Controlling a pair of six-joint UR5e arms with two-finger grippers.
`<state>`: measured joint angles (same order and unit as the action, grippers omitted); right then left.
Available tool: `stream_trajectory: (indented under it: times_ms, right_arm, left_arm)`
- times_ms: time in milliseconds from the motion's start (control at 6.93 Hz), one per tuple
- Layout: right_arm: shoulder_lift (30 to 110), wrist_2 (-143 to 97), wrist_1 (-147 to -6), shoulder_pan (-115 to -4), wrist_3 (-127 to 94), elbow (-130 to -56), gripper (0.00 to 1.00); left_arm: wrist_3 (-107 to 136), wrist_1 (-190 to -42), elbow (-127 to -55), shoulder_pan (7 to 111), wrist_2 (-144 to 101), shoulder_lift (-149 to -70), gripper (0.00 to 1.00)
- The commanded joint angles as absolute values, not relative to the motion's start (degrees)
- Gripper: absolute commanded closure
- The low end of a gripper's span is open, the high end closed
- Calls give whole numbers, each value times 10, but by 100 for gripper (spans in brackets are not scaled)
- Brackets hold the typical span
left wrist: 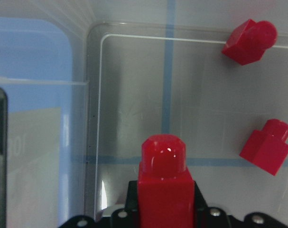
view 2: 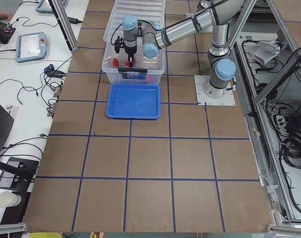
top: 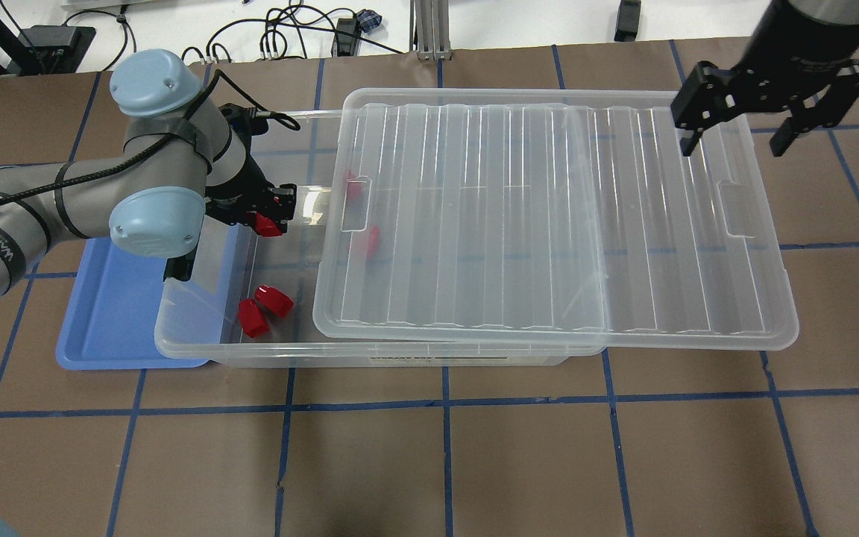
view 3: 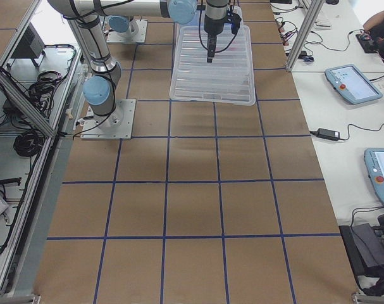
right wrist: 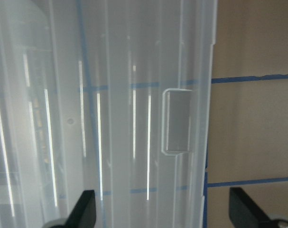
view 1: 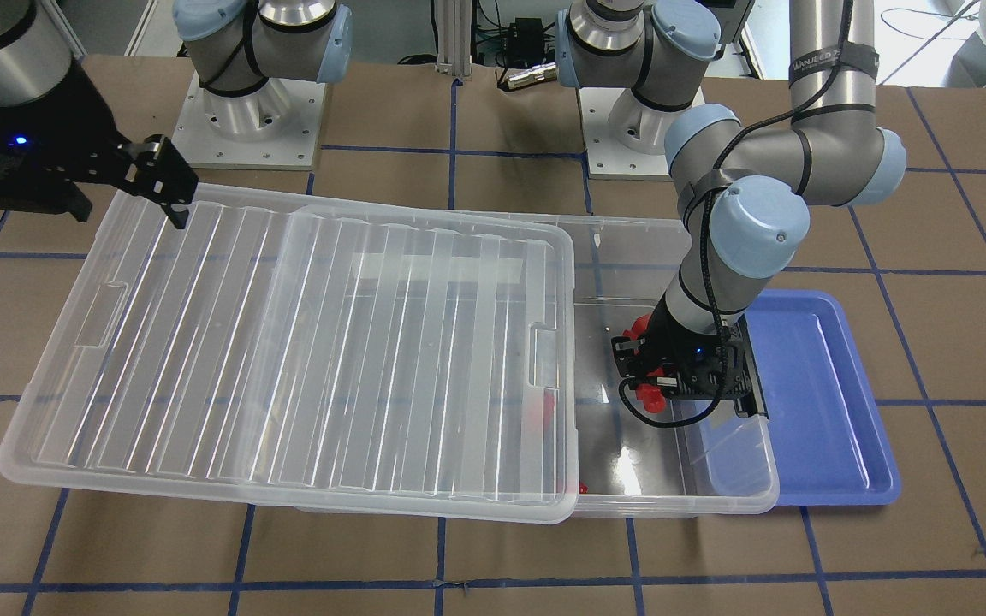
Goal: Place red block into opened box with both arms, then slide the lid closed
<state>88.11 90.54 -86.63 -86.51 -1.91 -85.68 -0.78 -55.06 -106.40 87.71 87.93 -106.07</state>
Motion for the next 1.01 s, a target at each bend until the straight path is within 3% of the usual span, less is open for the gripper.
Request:
stream_trajectory:
  times_ms: [0, 144, 288, 433, 577, 865]
  right_arm:
    - [868, 913, -916, -896, -90, -860, 0]
    - [869, 914, -911, -896, -90, -860, 0]
    - [871, 913, -909, -896, -91, -860, 0]
    - [868, 913, -909, -896, -91, -860, 0]
    - [868, 914, -909, -896, -90, -860, 0]
    - [868, 913, -908, -890, -88, -860, 0]
  left_arm:
    - [-11, -520, -1084, 878, 878, -1074, 83]
    - [-14, -505, -1090, 878, 879, -1082, 82]
    - [-14, -504, -1091, 878, 880, -1092, 66]
    - [-18, -501, -1091, 878, 883, -1094, 14]
    - [-18, -494, -1086, 879, 885, -1093, 0]
    - [-11, -493, -1079, 885, 879, -1072, 0]
